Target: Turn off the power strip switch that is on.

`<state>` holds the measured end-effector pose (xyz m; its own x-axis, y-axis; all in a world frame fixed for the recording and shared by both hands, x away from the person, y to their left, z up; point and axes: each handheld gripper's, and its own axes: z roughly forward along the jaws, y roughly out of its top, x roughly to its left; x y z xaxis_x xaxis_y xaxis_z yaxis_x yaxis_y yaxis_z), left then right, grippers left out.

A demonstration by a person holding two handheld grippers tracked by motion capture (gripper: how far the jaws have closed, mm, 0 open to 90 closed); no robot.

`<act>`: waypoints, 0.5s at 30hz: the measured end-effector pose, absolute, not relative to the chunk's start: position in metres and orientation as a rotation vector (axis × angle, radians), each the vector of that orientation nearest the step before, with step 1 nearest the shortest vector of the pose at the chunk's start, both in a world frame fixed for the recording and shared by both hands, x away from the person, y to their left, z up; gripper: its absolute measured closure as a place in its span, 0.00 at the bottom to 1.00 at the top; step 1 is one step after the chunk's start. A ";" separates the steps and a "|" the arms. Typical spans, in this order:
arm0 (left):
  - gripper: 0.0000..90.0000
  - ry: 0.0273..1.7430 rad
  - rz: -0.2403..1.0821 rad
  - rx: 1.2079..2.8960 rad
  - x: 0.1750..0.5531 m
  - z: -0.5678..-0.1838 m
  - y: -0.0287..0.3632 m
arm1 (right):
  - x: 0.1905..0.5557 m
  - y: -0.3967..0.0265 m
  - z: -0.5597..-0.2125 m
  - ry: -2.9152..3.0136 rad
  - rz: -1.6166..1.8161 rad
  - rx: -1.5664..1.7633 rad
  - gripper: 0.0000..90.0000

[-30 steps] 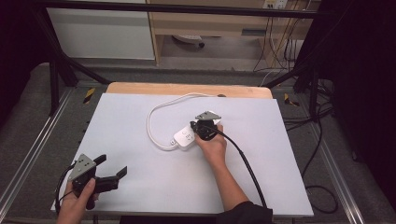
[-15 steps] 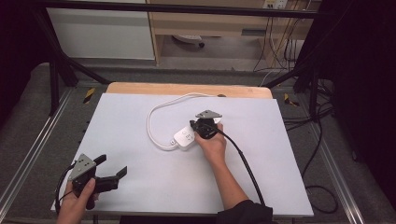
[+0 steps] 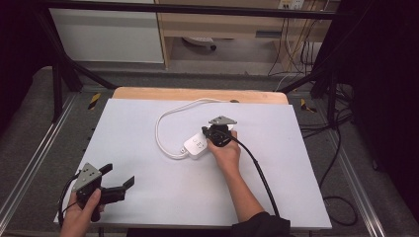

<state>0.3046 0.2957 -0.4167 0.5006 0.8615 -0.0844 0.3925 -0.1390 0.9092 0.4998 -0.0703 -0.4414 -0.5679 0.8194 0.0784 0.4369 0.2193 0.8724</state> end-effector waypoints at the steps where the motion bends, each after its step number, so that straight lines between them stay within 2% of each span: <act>1: 0.06 1.066 0.582 1.739 0.305 -0.417 0.296 | 0.500 -0.071 -0.441 2.098 1.300 1.163 1.00; 15: 0.06 1.067 0.588 1.738 0.305 -0.417 0.297 | 0.496 -0.083 -0.422 2.059 1.344 1.167 0.82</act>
